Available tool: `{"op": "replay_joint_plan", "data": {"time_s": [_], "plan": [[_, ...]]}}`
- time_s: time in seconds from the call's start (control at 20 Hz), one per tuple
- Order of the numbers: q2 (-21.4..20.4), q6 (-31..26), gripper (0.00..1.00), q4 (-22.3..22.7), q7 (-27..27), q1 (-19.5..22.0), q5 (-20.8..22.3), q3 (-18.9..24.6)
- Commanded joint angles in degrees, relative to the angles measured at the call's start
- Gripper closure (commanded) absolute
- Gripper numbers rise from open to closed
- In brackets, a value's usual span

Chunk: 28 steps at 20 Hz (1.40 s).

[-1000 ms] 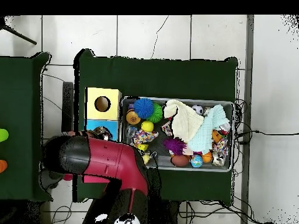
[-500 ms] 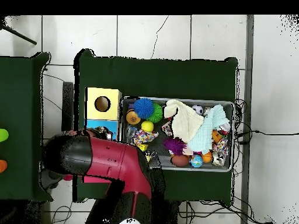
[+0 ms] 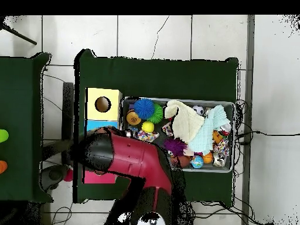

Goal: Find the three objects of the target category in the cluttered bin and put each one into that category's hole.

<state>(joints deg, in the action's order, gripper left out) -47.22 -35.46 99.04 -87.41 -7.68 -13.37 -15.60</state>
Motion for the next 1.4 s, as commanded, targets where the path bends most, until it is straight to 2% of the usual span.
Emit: {"op": "replay_joint_plan", "data": {"time_s": [0.05,0.4,0.55,1.0,1.4], "plan": [[4.6,9.9,0.0,1.7,0.0,6.3,7.6,5.9],[5.8,16.0,0.0,3.9,-1.7,10.2,10.7,10.1],[6.2,20.4,0.0,5.3,-4.9,11.5,10.5,11.6],[7.7,23.9,0.0,7.0,-8.9,13.7,9.2,15.1],[9.4,25.5,0.0,7.7,-10.2,14.7,8.6,16.8]]}}
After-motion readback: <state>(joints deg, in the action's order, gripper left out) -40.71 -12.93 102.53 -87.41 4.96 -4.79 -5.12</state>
